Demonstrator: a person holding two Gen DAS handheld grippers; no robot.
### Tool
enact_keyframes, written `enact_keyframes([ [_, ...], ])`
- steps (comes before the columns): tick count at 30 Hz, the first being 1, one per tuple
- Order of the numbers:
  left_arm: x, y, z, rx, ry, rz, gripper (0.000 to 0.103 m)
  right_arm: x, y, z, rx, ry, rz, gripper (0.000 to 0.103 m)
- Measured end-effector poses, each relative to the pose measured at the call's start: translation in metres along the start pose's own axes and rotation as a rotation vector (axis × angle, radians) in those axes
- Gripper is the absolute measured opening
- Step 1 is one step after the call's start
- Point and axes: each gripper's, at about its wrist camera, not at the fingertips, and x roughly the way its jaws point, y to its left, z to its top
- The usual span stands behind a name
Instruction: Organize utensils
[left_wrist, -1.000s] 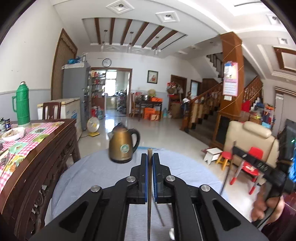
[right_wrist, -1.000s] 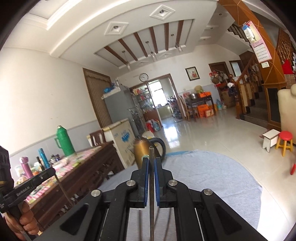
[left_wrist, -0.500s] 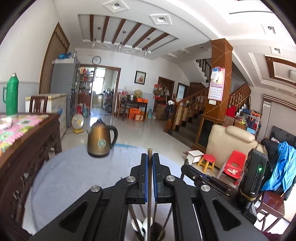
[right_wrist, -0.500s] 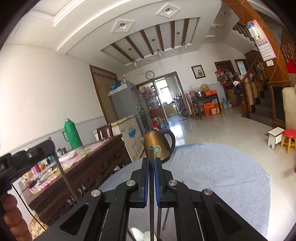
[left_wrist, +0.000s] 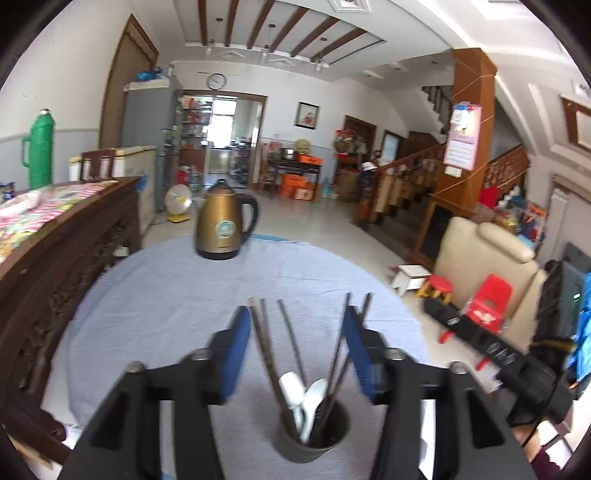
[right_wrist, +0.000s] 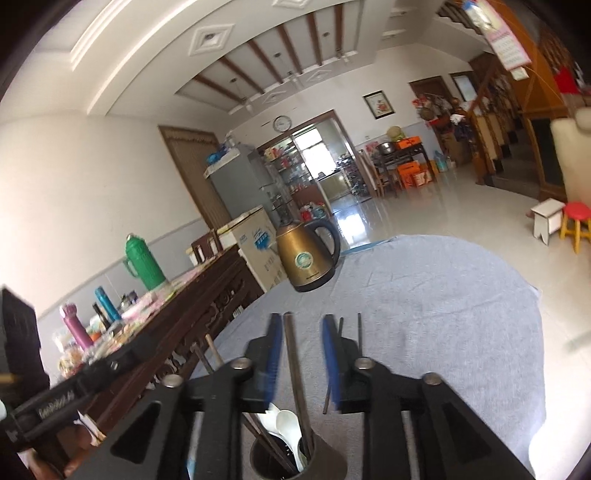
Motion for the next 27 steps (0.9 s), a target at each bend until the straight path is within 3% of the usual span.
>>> enact_keyframes([
  [1, -0.002, -0.001, -0.003, 0.011, 0.007, 0.024, 0.055, -0.004, -0.004, 0.000, 0.011, -0.006, -0.007, 0.031],
  [4, -0.005, -0.006, -0.013, 0.043, 0.059, 0.129, 0.069, -0.015, -0.014, -0.004, 0.028, -0.004, -0.026, 0.031],
  [10, -0.017, -0.018, -0.029, 0.091, 0.090, 0.277, 0.075, -0.033, -0.016, -0.013, 0.013, 0.020, -0.046, 0.032],
  [11, -0.020, -0.019, -0.031, 0.098, 0.087, 0.288, 0.076, -0.037, -0.014, -0.015, 0.006, 0.026, -0.044, 0.034],
  [13, -0.029, -0.023, -0.033, 0.117, 0.078, 0.320, 0.077, -0.044, -0.010, -0.017, -0.004, 0.027, -0.049, 0.057],
  [14, -0.033, -0.023, -0.033, 0.123, 0.073, 0.333, 0.077, -0.047, -0.006, -0.017, -0.010, 0.021, -0.051, 0.060],
  [18, -0.050, -0.032, -0.032, 0.166, 0.031, 0.400, 0.080, -0.061, 0.009, -0.019, -0.064, -0.003, -0.056, 0.061],
  [21, -0.058, -0.034, -0.030, 0.180, 0.004, 0.420, 0.086, -0.066, 0.016, -0.022, -0.069, -0.005, -0.044, 0.061],
  [27, -0.062, -0.031, -0.029, 0.184, -0.015, 0.448, 0.088, -0.063, 0.029, -0.032, -0.088, 0.015, -0.034, 0.061],
])
